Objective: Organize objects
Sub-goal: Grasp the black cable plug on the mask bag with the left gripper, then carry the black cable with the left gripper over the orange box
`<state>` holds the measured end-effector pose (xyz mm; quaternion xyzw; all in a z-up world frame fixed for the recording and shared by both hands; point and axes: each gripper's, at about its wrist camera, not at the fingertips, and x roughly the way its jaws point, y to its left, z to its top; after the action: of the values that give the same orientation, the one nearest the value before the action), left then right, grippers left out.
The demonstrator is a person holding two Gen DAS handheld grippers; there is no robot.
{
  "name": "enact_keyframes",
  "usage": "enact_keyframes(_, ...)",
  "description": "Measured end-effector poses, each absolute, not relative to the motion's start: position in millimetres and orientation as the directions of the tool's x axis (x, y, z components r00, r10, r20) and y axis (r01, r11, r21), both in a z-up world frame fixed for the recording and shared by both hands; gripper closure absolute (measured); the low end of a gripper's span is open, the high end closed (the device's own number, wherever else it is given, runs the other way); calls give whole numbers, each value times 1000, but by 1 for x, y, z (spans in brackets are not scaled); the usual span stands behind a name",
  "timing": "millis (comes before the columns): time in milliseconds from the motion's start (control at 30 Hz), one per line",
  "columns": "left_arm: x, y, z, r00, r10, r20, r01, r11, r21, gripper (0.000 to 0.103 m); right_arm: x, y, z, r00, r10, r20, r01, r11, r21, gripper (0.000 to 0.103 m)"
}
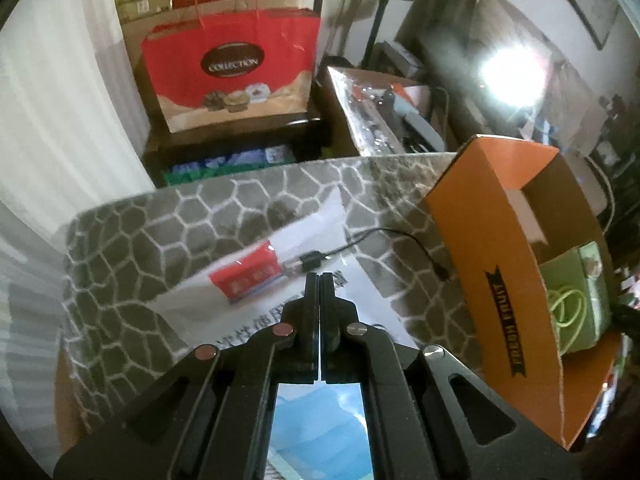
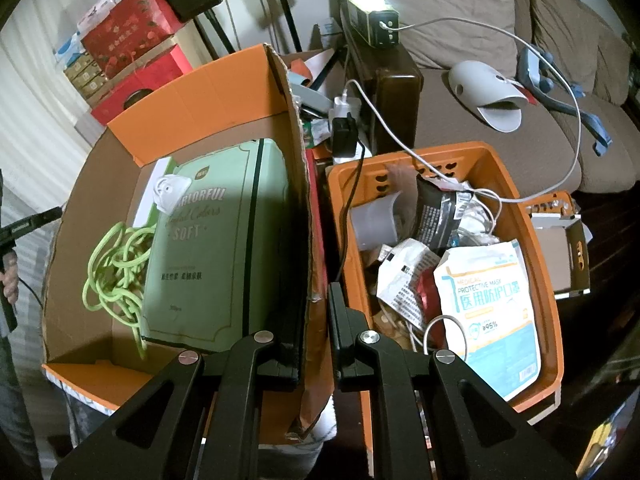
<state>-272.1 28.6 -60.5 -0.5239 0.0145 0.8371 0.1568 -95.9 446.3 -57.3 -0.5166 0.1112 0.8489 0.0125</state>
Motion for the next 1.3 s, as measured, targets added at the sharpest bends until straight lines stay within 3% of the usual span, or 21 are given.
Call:
enact_keyframes(167, -287, 29, -79, -370, 192, -909, -261, -960, -96, 97, -96, 446, -57, -465, -97, -880, -136, -974, 179, 93)
enact_keyframes(333, -298, 35, -95, -345, 190, -919, -241, -964, -109, 67, -96, 447, -57, -465, -93, -881, -135, -975, 175, 93)
enact_keyframes(467, -306, 44, -99, -338, 187, -922, -211, -970, -120, 54, -96, 446, -57, -462, -89, -882, -134, -976, 169, 93)
enact_keyframes(533, -309, 50, -102, -340, 165, -926, -212, -973, -96, 57, -96, 446, -57, -461, -89, -883, -135, -976, 169, 93)
enact_keyframes(567, -310, 55, -105, -338, 152, -929, -216, -973, -81, 63, -96, 446, -57, -461, -89, -883, -134, -977, 168, 93)
enact_keyframes(600, -310, 58, -107, -332, 145, -932, -215, -974, -75, 77, -96, 446, -57, -461, -89, -883, -135, -976, 169, 93)
enact_keyframes(933, -306, 59, -97, -350, 219, -911, -207, -966, -153, 76, -96, 446, -60, -458, -87, -884, -134, -977, 166, 92)
enact_keyframes(1300, -286, 35, -21, -442, 355, -824, -191, -935, -300, 76, -96, 447, -61, -457, -89, -885, -136, -976, 169, 92)
